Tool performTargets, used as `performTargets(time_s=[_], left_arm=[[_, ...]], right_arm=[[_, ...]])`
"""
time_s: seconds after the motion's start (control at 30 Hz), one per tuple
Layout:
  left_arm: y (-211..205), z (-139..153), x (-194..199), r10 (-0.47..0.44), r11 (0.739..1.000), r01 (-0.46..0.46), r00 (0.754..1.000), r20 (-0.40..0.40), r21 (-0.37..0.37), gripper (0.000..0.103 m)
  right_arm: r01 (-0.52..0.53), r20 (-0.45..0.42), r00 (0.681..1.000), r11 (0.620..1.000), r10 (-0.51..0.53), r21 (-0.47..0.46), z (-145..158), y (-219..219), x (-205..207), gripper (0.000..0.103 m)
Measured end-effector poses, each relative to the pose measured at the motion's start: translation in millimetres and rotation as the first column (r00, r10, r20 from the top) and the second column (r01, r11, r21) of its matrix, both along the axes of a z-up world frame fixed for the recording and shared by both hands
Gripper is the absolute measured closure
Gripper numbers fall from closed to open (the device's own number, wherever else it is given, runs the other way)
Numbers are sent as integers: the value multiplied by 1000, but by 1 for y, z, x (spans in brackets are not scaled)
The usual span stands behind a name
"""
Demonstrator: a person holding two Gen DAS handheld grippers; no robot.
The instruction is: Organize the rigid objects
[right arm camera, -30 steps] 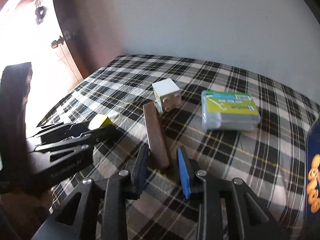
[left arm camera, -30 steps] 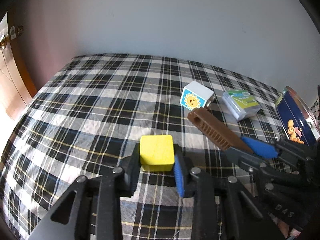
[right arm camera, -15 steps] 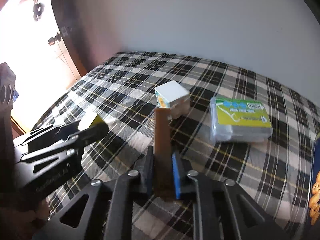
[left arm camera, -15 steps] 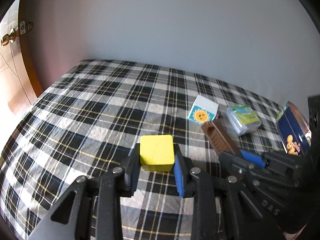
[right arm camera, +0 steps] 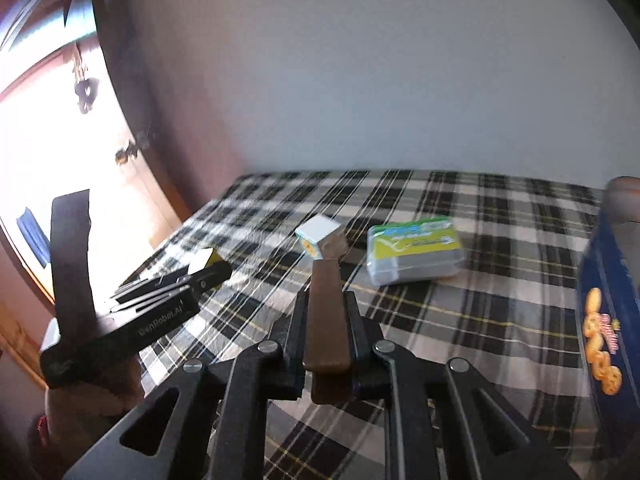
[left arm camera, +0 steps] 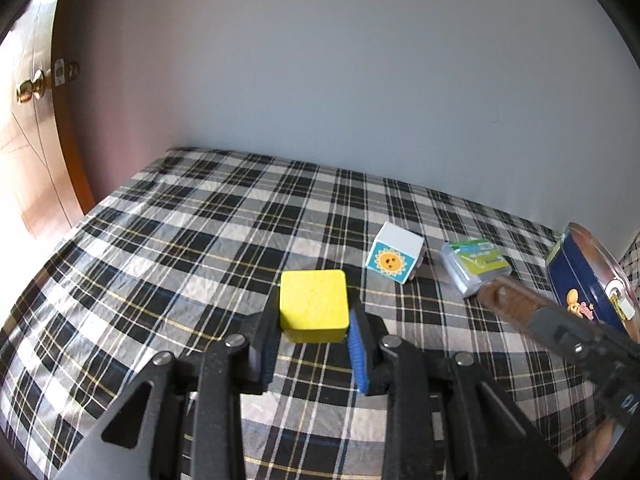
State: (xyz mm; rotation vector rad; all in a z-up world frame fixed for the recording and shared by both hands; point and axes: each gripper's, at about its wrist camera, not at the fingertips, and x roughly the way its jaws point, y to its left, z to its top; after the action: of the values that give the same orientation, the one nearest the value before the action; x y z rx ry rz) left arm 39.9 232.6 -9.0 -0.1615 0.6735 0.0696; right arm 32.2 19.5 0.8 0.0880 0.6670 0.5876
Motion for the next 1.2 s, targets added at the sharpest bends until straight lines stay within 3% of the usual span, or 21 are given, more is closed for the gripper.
performTargets(time_s=[0.23,0.47,0.8,1.03,1.2], left_arm=[[-2,6,-6,42,999,-42,998,56,8,74],[-20,14,-12,62,993,-73,991,118,89,74],[-45,18,-13,52,988,-73,987,149,137,74],[-57,17,-13,48,990,-67,988,147,122,74],[-72,17,-12,26,994,-40,990,140,99,74]], right_arm=[[50,71,996,999,-51,21,15,-14,-14,86],[72,150,986,997,-72,9,27,-22,-23,86],[99,220,971,995,-99,12,41,-30,-33,86],[106,244,964,994,-102,-3,43,-35,-41,86],[126,286,953,990,-102,-65,40,-46,-48,86]])
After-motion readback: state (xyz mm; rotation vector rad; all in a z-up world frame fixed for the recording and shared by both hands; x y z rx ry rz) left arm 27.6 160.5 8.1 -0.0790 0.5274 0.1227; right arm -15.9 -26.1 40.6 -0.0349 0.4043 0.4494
